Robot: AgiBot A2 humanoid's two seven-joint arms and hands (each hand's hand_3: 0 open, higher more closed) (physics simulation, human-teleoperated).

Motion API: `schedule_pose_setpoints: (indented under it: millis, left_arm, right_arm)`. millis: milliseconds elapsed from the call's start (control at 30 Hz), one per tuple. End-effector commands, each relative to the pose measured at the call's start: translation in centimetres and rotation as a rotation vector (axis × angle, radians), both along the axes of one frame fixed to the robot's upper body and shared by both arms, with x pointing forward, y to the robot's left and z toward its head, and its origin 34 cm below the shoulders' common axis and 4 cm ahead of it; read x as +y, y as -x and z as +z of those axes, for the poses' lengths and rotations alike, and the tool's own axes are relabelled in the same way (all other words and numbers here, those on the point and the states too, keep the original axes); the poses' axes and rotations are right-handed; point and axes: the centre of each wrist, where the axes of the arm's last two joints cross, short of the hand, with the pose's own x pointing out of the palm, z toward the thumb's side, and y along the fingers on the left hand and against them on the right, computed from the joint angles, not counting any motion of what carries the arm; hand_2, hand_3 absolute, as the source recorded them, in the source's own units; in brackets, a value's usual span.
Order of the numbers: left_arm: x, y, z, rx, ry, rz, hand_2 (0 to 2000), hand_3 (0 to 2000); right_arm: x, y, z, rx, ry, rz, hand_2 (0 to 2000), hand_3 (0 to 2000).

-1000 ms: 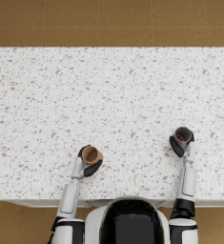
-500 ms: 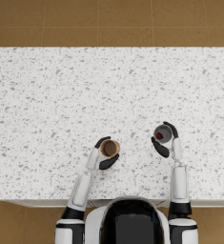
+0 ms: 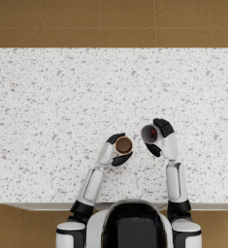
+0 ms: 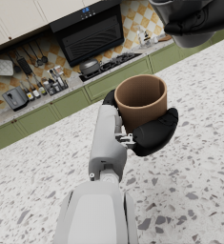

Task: Pick up two cups and pour the berry on the right into the cup on the left

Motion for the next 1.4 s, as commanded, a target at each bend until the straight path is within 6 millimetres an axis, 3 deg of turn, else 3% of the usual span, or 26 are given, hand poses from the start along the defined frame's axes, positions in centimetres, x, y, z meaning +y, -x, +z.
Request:
schedule_pose_setpoints:
  millis: [33,300,667,700,733,767,800,1400]
  left_arm:
    - [-0.7,-0.9,0.2,0.002,0.003,-0.009,2000,1280]
    - [-1.3,-1.6,0.2,0.011,0.005,-0.014,2000,1280]
    - [-1.5,-1.6,-0.6,0.042,-0.002,-0.014,2000,1280]
    - [-1.7,-2.0,0.1,0.022,0.009,-0.015,2000,1280]
    - [-1.6,-1.7,-0.6,0.044,-0.001,-0.015,2000,1280]
    - [-1.2,-2.3,0.0,-0.084,-0.349,-0.219,2000,1280]
    - [-1.6,-2.2,0.1,-0.005,-0.078,-0.063,2000,1280]
    - [-2.0,-3.7,0.7,-0.001,-0.052,-0.041,2000,1280]
  right_arm:
    - [0.8,-0.2,1.8,-0.068,0.016,0.007,2000,1280]
    - [1.7,0.4,3.4,-0.177,0.217,-0.093,2000,1280]
    - [3.7,1.5,3.3,-0.268,0.511,-0.207,2000,1280]
    - [3.7,1.5,3.3,-0.273,0.536,-0.226,2000,1280]
    - [3.7,1.5,3.3,-0.277,0.560,-0.245,2000,1280]
    - [3.6,1.5,3.4,-0.286,0.581,-0.266,2000,1280]
    - [3.6,1.5,3.4,-0.291,0.605,-0.285,2000,1280]
    - [5.0,2.2,3.6,-0.427,1.028,-0.574,2000,1280]
